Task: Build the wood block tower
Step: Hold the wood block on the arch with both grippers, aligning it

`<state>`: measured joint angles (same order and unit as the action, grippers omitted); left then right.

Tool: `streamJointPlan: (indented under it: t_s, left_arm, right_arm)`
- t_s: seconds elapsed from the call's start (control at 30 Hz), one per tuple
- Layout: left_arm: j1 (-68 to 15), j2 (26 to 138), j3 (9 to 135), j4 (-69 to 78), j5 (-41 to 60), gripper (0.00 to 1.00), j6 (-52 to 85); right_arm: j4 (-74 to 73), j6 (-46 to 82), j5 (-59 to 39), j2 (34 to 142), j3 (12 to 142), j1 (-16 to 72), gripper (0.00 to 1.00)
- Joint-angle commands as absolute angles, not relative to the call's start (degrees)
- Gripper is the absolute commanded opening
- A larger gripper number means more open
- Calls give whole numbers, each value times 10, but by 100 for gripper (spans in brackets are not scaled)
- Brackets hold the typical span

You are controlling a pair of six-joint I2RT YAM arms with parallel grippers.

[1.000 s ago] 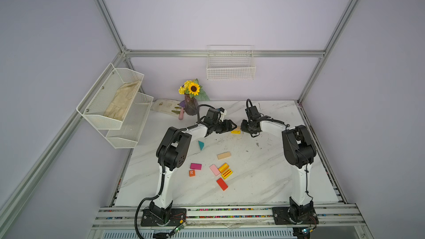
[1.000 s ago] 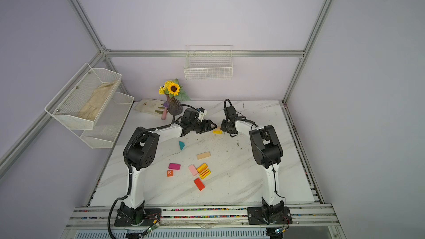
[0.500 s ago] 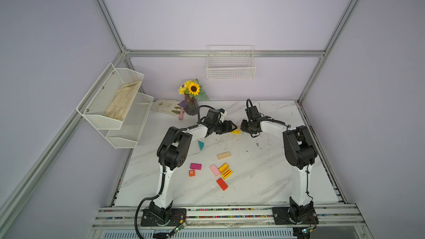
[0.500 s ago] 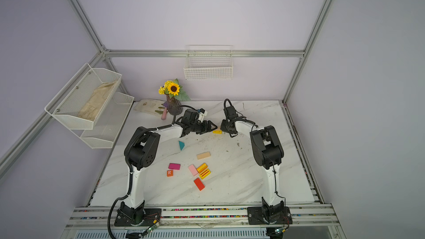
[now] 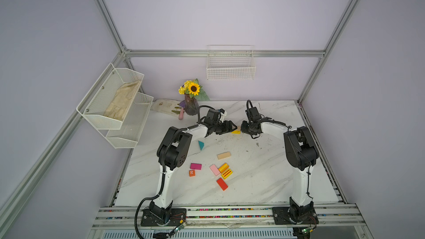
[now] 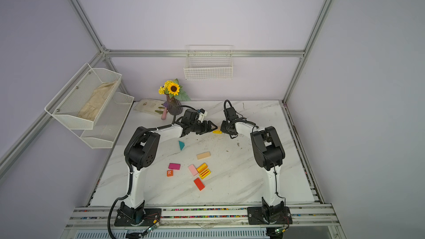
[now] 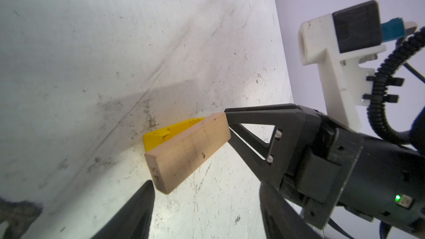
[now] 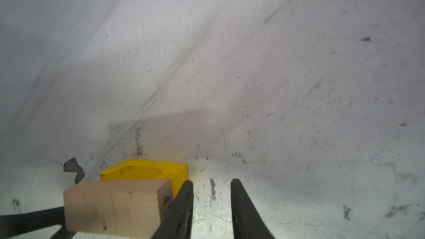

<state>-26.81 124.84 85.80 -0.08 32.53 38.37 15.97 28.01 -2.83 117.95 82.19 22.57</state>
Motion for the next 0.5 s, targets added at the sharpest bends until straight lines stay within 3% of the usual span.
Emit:
streamJointPlan:
  t_s: [0.0,0.47]
  left_arm:
    - [-272,1249,896,4,332,71,377]
    - [-272,1259,923,-5,344,71,376]
  right_arm:
    - [154,286,-28,1153,812,229,31]
    - [152,287,-31,1142,805,231,32]
